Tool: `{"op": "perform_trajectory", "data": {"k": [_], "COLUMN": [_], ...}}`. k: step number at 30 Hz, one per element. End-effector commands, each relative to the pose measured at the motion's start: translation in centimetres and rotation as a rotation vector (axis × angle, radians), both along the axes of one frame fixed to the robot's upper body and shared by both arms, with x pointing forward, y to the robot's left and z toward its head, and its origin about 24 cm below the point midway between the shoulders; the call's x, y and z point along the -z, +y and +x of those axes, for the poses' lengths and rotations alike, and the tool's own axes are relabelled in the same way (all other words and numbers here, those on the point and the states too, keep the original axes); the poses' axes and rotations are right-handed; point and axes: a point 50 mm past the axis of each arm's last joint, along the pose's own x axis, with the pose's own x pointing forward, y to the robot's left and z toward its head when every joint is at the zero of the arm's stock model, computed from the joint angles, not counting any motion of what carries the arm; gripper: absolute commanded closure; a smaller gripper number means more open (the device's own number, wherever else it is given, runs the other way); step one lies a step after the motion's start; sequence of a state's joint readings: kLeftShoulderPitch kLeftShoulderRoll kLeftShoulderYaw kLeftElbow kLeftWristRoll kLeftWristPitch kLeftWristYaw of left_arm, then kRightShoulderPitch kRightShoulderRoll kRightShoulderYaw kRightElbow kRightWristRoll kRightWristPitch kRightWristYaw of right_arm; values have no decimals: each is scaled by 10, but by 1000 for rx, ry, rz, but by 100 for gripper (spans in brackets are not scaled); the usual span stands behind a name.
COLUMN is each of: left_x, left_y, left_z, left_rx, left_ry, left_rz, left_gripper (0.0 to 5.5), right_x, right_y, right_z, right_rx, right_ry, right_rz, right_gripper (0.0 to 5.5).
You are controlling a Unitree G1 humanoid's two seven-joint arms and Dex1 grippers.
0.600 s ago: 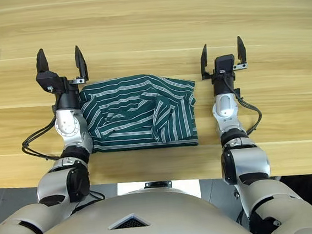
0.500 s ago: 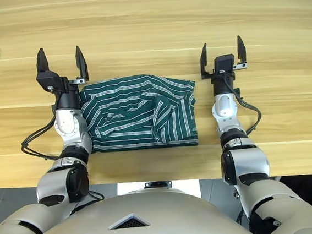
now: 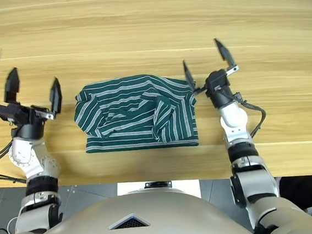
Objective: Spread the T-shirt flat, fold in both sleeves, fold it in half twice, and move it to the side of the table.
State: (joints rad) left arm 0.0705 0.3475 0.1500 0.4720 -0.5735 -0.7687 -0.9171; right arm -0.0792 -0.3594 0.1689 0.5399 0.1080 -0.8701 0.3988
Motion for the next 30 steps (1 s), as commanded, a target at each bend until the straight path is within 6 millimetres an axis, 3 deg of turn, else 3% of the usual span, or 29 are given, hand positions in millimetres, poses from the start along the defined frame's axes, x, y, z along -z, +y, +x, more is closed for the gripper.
{"op": "perform_trajectory", "data": {"k": [1,7,10,19,30], "left_x": [-5,2,10,34,35], "left_y": [-12,-27,-30,-22,-23], "left_z": [-15,-30,-31,-28,-23], "left_rx": [242,437,475,519,518], "left_ry": [33,124,172,337,329], "left_rz": [-25,5,48,405,410], "left_gripper": [40,40,40,40,40], "right_x": [-24,-19,-13,20,38], "right_y": [-1,0,2,29,48], "right_z": [-32,-76,-87,-82,-95], "right_rx": [-302,-592,-684,-667,-640], "right_ry": [76,258,337,387,414], "right_rz": [-22,-135,-151,-168,-118], "right_gripper": [73,73,73,73,73]}}
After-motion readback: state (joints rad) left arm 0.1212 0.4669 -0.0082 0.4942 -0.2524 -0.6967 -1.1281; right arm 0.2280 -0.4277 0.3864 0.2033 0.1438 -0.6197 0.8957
